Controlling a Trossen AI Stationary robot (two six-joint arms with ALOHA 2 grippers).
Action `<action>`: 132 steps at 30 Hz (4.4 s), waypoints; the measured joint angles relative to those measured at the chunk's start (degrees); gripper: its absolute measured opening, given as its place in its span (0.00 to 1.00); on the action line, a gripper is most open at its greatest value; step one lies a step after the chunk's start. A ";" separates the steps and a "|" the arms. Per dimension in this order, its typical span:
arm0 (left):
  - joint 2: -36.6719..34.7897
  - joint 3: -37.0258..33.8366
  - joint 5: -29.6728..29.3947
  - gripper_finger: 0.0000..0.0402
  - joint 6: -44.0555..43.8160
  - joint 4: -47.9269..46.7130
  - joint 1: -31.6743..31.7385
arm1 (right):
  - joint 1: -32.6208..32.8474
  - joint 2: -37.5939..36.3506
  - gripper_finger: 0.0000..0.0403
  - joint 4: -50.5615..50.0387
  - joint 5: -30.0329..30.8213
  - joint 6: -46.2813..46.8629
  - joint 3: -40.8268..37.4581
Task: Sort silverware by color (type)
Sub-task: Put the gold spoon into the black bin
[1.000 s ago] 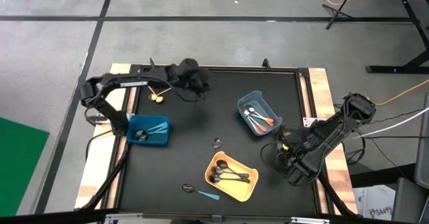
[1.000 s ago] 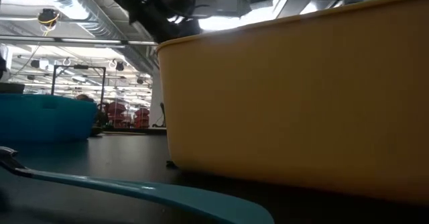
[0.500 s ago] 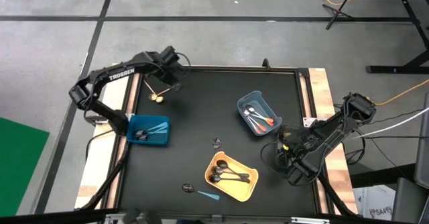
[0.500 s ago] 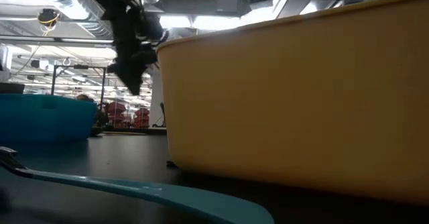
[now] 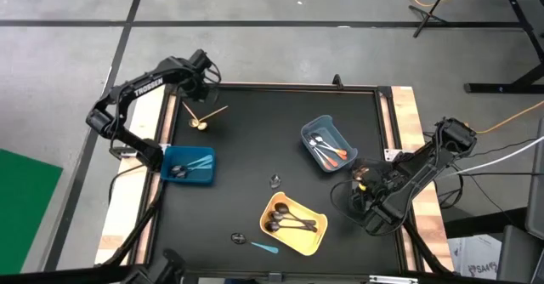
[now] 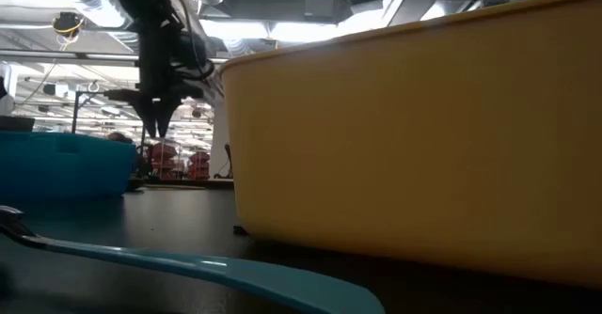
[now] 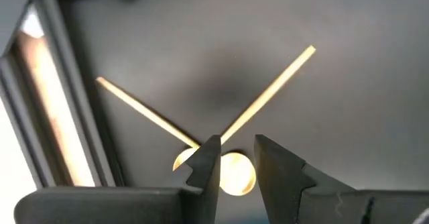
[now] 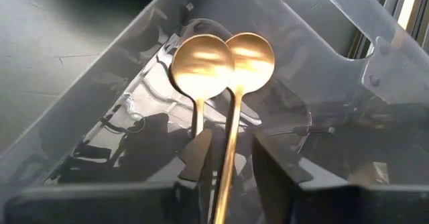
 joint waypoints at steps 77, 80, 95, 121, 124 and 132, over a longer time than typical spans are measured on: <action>0.00 -15.18 2.67 0.21 -33.76 4.74 -7.35 | 0.00 0.00 0.25 3.09 0.06 -1.06 0.04; 0.00 -17.16 1.21 0.21 -38.50 6.36 -7.25 | 0.00 0.00 0.25 3.08 0.34 -1.06 0.04; 0.00 -22.03 -2.89 0.21 -46.41 17.27 -4.79 | -0.01 0.00 0.25 3.05 0.66 -1.06 0.04; 2.34 -21.94 -5.91 0.21 -46.71 16.31 -2.09 | 0.00 0.00 0.25 2.92 3.21 -1.04 0.04; 3.70 -21.79 -5.72 0.21 -44.94 16.33 -1.99 | 0.00 0.00 0.25 2.97 3.16 -1.06 0.04; 3.87 -21.90 -6.16 0.15 -43.39 16.31 -1.99 | 0.00 0.00 0.25 3.01 3.13 -1.06 0.04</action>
